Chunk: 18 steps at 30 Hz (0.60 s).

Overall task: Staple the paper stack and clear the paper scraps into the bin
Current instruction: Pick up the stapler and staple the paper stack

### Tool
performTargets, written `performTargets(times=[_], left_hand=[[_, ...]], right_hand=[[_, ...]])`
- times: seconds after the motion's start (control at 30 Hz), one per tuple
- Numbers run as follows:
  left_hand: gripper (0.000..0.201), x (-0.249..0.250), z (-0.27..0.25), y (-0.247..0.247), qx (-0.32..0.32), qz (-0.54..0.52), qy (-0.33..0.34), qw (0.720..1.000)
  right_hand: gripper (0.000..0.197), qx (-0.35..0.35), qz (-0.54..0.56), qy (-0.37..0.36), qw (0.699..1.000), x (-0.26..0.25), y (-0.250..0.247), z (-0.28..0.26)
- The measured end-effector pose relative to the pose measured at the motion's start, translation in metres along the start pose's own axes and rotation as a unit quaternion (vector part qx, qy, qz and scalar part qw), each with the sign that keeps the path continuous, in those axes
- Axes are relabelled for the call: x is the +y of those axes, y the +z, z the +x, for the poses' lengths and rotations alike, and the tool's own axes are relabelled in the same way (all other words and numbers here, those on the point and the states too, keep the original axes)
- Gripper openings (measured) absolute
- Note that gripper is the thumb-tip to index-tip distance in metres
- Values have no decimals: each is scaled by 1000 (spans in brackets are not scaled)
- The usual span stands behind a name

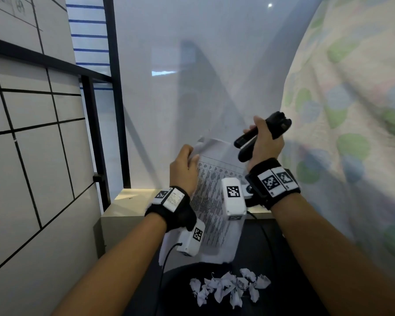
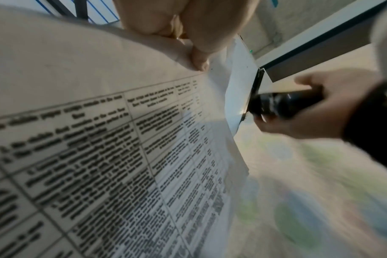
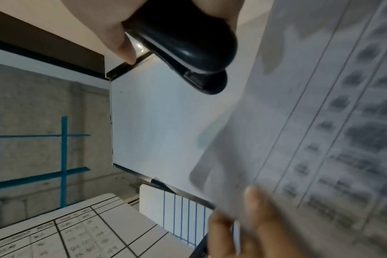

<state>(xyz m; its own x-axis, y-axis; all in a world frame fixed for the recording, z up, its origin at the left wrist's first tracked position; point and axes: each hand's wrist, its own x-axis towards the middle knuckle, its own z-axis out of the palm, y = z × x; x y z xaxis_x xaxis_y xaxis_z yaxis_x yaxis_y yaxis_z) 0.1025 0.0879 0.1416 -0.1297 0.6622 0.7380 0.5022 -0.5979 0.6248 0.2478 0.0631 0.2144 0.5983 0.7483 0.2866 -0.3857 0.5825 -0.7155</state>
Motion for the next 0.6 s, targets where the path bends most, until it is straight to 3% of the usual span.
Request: performTargets(times=[0.13, 0.3, 0.4, 0.6], left_hand=[[9, 0, 10, -10, 30, -24, -33, 999], [9, 12, 26, -22, 43, -68, -38, 996], [8, 15, 36, -29, 46, -110, -50, 992], [16, 9, 42, -47, 36, -162, -86, 982]], right_hand=[[21, -24, -120, -2, 993, 12, -42, 8], [18, -140, -270, 89, 948, 56, -86, 3], [20, -193, -287, 125, 930, 75, -102, -8], [22, -187, -268, 169, 930, 87, -123, -16]])
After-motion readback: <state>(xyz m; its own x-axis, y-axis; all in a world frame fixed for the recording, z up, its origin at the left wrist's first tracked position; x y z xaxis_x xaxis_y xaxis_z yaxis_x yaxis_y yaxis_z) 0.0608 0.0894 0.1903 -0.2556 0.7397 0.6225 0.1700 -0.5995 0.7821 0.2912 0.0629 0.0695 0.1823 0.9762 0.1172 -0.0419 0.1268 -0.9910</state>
